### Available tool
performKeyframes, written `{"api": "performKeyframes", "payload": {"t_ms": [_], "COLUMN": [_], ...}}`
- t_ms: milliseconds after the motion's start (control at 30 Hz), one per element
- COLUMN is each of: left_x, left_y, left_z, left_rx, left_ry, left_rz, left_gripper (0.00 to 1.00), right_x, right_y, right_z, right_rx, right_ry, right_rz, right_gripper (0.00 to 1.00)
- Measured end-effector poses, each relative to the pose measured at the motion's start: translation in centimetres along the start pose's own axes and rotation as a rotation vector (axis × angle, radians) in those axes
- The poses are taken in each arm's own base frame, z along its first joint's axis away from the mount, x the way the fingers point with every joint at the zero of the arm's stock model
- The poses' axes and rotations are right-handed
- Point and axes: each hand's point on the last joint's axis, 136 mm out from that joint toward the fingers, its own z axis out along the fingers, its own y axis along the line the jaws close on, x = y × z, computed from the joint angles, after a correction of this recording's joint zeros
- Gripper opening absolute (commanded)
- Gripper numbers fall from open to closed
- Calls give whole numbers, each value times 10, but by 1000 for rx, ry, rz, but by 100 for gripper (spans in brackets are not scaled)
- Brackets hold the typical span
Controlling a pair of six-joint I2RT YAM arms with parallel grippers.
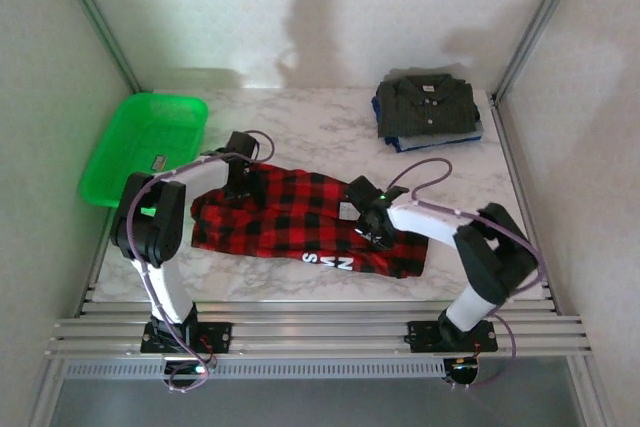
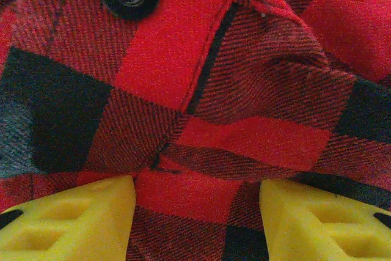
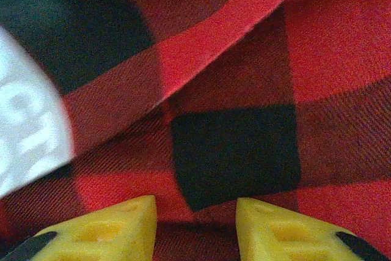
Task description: Fold and stack the long sleeve shirts
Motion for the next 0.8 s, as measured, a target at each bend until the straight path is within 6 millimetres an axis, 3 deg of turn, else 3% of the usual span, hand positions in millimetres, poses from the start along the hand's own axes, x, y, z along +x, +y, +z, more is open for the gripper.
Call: {"api": "performKeyframes", "payload": {"t_ms": [67, 233, 333, 467, 633, 700, 800], "left_x": [2, 32, 55, 77, 93, 92, 94], "left_y": [5, 41, 59, 69, 64, 52, 33], "left_z": [-2, -18, -31, -39, -41, -42, -46], "left_rx": [0, -37, -40, -8, 69, 136, 229], "left_ry": [-16, -3, 19, 51, 92, 101, 136], "left_rz": [-25, -102, -157, -221, -283, -307, -334], "left_gripper": [61, 63, 65, 66, 66, 68, 70], "right_x": [-4, -30, -53, -85, -136, -160, -189], "right_y": [4, 51, 95, 156, 238, 268, 299], "right_z": [6, 14, 20, 29, 40, 43, 46], "right_rx": [35, 26, -15, -93, -276, -366, -486], "right_ry": [-10, -56, -84, -101, -96, -93, -97], "right_rz": [39, 106, 131, 157, 173, 168, 148], "right_gripper": [39, 39, 39, 40, 42, 44, 49]}}
